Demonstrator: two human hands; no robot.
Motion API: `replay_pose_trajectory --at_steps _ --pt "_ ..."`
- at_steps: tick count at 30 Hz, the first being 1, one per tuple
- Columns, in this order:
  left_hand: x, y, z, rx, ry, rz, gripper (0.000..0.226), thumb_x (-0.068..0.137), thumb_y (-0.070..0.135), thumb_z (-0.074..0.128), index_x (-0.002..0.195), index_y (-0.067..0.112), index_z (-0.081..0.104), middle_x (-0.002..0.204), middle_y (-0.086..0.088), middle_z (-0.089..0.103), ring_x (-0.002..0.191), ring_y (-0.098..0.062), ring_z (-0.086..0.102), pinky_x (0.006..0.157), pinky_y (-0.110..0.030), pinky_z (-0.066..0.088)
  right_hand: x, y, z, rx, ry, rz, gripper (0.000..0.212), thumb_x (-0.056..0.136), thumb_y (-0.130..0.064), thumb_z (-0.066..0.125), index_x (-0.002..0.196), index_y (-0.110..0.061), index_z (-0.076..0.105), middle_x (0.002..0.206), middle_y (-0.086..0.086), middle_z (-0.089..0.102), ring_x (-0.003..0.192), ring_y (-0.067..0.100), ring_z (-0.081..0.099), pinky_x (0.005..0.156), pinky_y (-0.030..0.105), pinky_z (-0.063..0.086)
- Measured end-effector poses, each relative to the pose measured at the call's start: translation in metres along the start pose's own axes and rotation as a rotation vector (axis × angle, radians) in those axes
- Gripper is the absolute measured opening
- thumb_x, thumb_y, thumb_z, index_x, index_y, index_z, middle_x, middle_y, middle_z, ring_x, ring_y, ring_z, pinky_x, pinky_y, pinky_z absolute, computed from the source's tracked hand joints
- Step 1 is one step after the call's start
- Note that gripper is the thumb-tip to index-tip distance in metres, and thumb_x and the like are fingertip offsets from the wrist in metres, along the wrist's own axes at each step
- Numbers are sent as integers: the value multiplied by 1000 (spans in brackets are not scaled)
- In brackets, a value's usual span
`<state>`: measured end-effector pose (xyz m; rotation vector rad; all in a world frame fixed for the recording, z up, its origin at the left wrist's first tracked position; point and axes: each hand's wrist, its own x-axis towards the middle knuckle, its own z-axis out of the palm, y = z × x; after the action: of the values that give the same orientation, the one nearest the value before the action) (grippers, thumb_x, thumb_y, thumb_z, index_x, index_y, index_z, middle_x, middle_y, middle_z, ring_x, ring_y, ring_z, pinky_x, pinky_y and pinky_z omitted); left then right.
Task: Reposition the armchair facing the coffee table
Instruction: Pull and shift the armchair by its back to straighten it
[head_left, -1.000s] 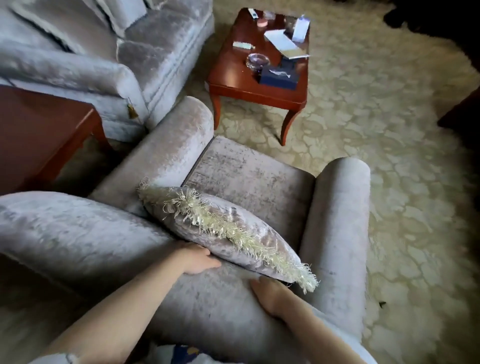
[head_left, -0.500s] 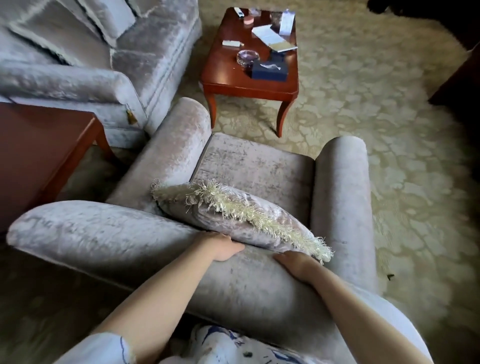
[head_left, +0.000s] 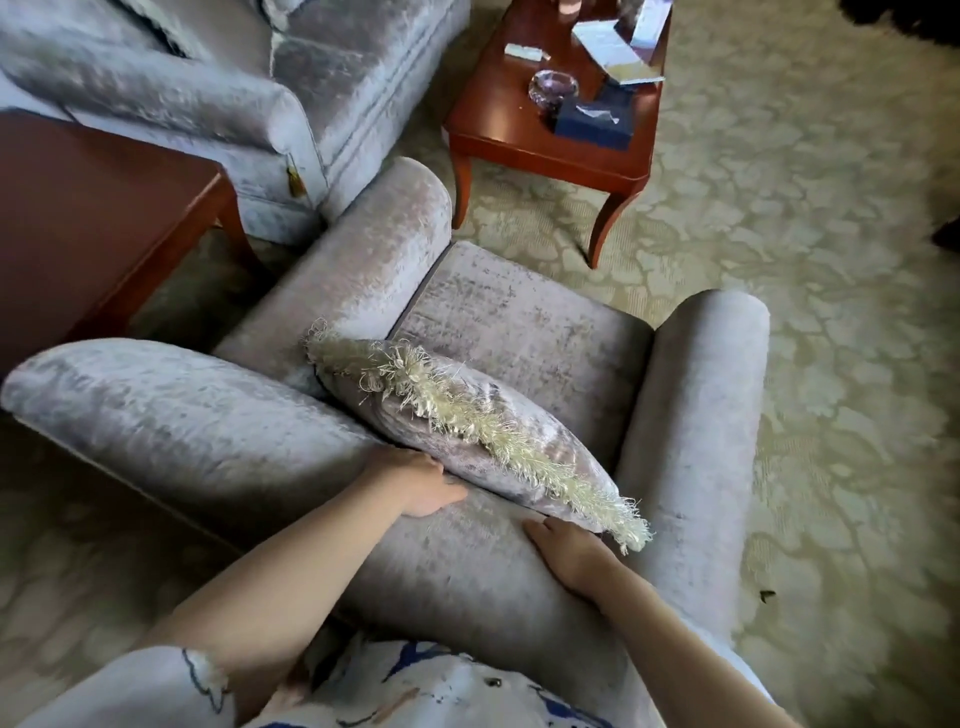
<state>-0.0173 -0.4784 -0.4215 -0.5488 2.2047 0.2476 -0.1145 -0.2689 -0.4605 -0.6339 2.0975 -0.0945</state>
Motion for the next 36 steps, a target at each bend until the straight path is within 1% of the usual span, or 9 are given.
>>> replay_pose_trajectory --at_steps 4,10,17,22,24,27,29,32,36 --pt "10 14 -6 -49 57 -38 81 86 67 18 146 16 35 154 -9 32 137 -27 34 109 -45 28 5 10 -20 -48 -27 -24 57 99 -51 25 137 -15 46 144 14 47 131 28 43 103 32 31" --pt "3 22 0 -42 75 -37 76 89 64 17 147 16 32 154 -11 31 136 -30 36 108 -44 30 -2 21 -16 40 -11 10 60 95 -60 27 137 -23 49 146 5 46 133 23 42 108 33 30" --pt "3 17 2 0 37 46 80 85 66 12 147 19 31 155 -10 28 138 -29 32 110 -45 27 -9 19 -15 87 5 44 63 94 -63 30 137 -22 49 147 6 45 134 24 41 108 32 28" --pt "5 18 3 -25 57 21 83 84 70 14 145 16 34 154 -10 31 137 -29 34 107 -44 28 -5 24 -13 127 -2 45 58 91 -63 35 124 -20 58 138 6 53 126 24 47 100 32 33" --pt "7 19 3 -37 71 13 80 84 69 18 141 18 40 151 -9 37 132 -28 40 102 -41 33 -2 26 -13 111 2 9 54 93 -59 35 117 -17 60 133 8 56 122 24 50 97 31 35" --pt "13 21 -3 -69 92 -19 73 83 68 24 135 23 46 144 -4 46 123 -25 49 89 -36 38 1 28 -18 60 -6 -33 50 98 -51 32 122 -15 57 131 12 56 122 27 50 98 31 36" --pt "15 25 -8 -115 111 -47 71 81 69 27 133 26 48 141 -3 49 119 -25 52 85 -35 39 4 29 -29 35 -39 -39 51 99 -49 29 129 -15 53 131 13 55 123 29 50 99 32 37" --pt "15 38 -12 -123 135 -74 70 83 67 28 135 25 48 143 -4 48 121 -26 51 86 -35 39 6 37 -39 49 -50 5 55 97 -54 31 126 -14 56 130 12 58 120 29 53 99 34 39" --pt "7 45 -8 -127 163 -63 68 88 62 27 139 21 45 146 -7 45 126 -27 48 92 -36 38 -4 53 -34 82 29 39 47 93 -58 35 115 -25 62 128 5 59 115 22 53 93 28 37"
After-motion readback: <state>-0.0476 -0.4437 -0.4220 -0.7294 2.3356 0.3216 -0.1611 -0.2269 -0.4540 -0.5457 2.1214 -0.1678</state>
